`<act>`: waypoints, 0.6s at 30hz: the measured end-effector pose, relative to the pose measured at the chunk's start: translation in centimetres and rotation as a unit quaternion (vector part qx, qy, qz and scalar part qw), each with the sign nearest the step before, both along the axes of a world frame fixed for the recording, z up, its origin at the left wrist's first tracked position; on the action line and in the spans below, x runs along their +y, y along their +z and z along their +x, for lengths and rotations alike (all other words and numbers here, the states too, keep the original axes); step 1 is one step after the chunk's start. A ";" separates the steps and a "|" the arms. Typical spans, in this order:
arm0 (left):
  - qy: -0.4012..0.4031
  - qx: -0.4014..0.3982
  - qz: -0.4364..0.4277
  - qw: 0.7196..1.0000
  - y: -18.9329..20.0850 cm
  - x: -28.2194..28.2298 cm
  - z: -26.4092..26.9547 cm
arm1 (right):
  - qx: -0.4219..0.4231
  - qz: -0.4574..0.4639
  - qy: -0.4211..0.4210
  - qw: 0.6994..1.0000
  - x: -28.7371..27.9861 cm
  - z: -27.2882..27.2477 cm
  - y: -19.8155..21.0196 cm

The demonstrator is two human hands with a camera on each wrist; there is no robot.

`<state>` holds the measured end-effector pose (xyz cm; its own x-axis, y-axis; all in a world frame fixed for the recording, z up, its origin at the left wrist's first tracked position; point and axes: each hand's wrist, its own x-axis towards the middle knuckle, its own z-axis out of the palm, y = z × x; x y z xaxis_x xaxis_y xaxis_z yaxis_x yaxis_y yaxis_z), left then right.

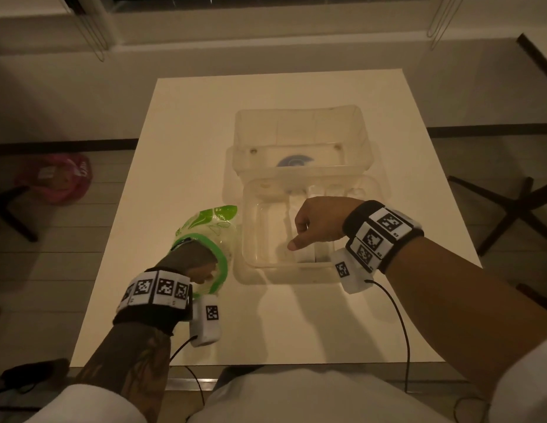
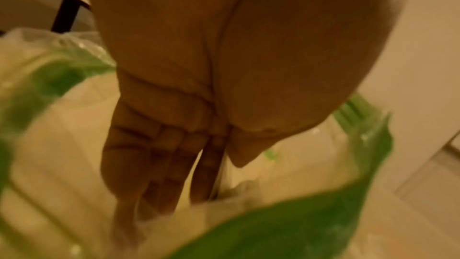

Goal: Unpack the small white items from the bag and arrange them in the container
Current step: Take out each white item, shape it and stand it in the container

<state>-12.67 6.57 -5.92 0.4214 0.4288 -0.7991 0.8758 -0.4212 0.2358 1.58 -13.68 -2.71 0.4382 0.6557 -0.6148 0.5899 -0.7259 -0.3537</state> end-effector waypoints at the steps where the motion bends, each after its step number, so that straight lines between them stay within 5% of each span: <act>1: -0.003 -0.003 -0.012 1.000 -0.1 0.3 0.0 | 0.001 -0.003 0.000 1.000 0.0 0.0 0.0; 4: -0.054 -0.030 -0.016 0.998 0.4 0.7 -0.6 | 0.013 -0.004 0.002 1.000 -0.1 0.1 0.0; 9: -0.210 -0.114 0.140 0.961 0.3 1.2 -1.3 | 0.021 0.013 -0.002 1.000 0.1 0.0 -0.1; 13: -0.221 -0.209 0.235 0.923 0.8 0.6 -2.0 | 0.013 0.048 -0.006 0.999 0.0 -0.1 0.0; 18: -0.209 -0.267 0.195 0.920 2.4 0.8 -2.8 | 0.005 0.094 -0.025 0.995 0.1 -0.2 0.5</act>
<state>-15.45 7.33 -3.51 0.9023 0.3510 -0.2503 0.4219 -0.8384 0.3450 1.40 -13.61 -2.21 0.4672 0.7370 -0.4884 0.5500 -0.6747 -0.4921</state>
